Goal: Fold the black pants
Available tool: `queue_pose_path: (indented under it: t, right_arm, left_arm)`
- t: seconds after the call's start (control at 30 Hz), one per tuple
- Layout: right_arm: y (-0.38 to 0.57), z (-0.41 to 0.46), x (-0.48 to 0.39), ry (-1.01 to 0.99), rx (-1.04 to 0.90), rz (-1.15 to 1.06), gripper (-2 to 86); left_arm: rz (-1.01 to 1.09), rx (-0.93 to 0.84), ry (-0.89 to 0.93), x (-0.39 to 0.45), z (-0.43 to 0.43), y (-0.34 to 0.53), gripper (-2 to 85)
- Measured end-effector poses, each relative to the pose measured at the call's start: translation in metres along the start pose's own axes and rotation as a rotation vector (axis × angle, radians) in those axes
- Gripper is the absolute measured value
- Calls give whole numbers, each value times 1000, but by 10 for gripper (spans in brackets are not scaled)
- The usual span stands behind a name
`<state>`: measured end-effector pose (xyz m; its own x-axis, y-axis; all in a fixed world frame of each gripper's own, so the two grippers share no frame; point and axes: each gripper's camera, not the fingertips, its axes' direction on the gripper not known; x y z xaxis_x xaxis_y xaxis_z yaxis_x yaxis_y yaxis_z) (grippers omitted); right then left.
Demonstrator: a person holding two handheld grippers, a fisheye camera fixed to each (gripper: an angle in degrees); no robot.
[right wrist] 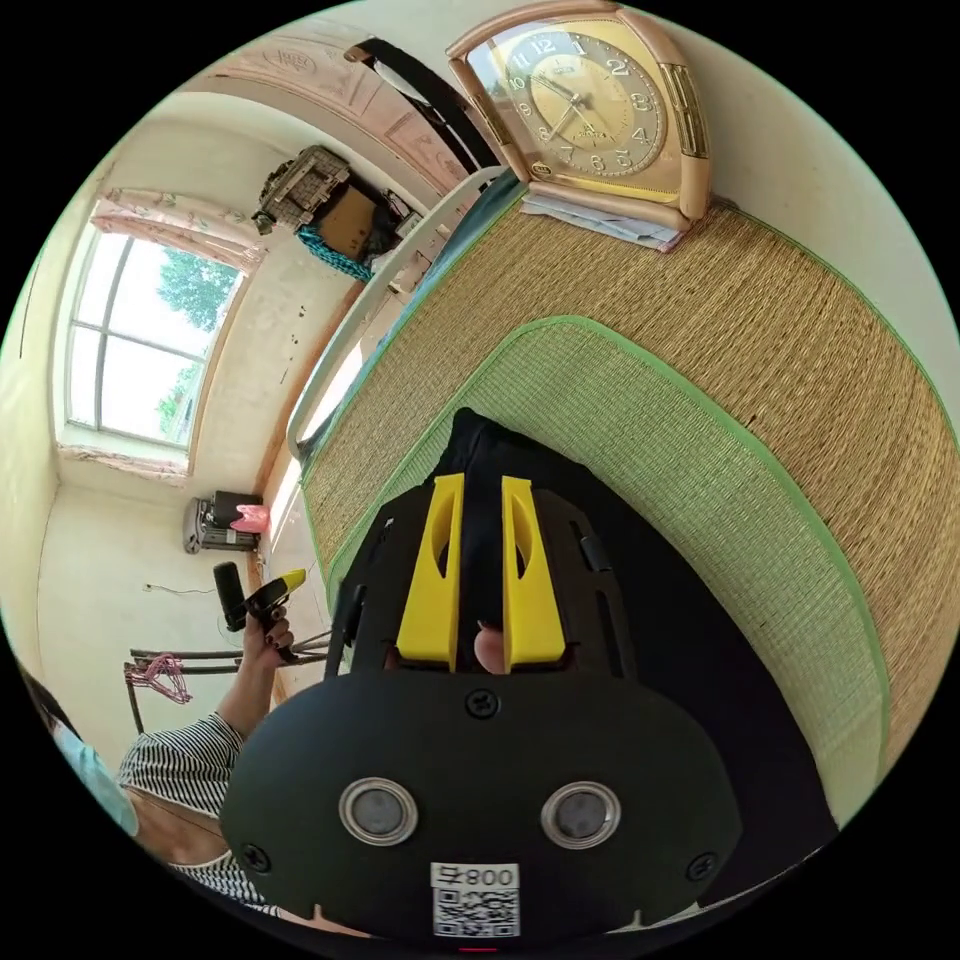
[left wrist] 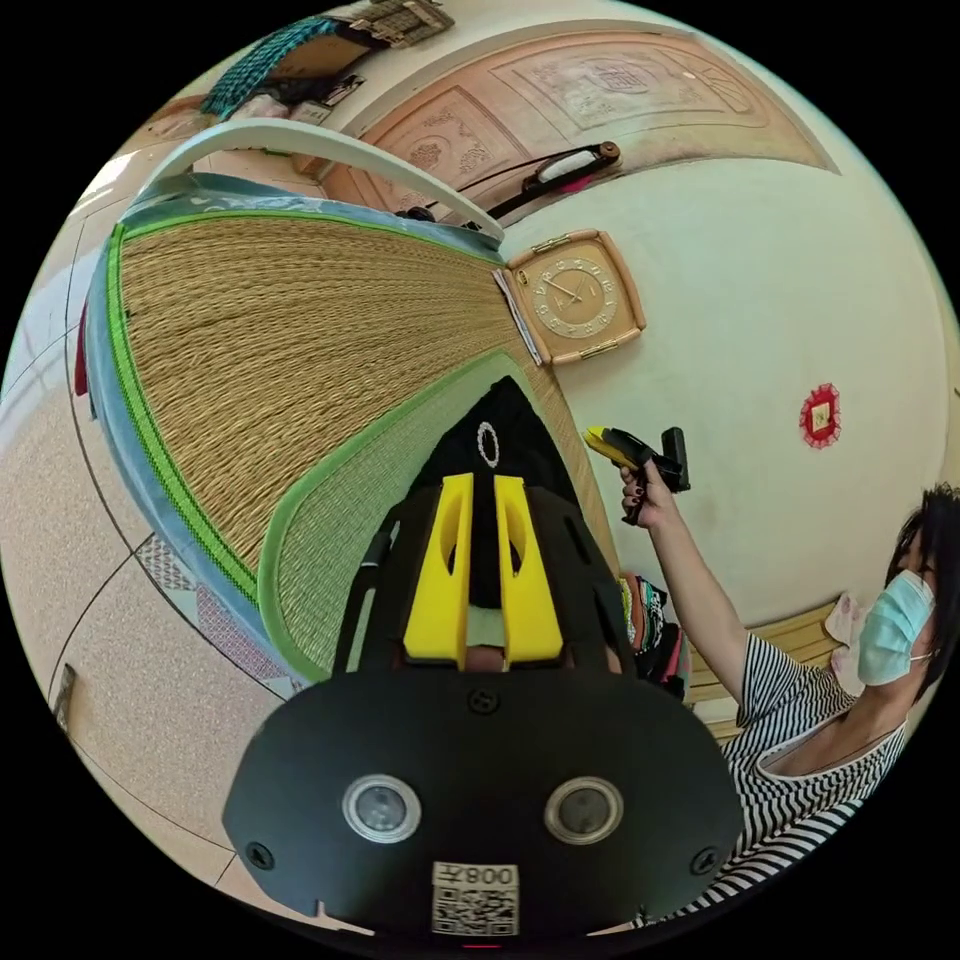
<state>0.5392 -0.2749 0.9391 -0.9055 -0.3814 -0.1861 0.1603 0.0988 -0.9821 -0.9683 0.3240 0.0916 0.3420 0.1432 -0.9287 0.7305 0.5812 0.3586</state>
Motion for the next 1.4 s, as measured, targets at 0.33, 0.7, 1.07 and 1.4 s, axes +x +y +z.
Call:
queue_pose_path:
  t: [0.33, 0.7, 1.07, 1.4]
  right_arm:
    - [228, -18, 15, 325, -39, 42, 75]
    - [391, 5, 4, 474, -146, 282, 90]
    - [493, 12, -4, 476, -132, 401, 118]
    - [538, 57, -6, 572, -304, 322, 26]
  left_arm:
    - [-86, -329, 148, -1, 73, 50, 95]
    - [-200, -286, 180, -2, 87, 40, 32]
    - [-31, -196, 101, 45, 10, 15, 24]
    - [-84, -202, 82, 48, 21, 26, 24]
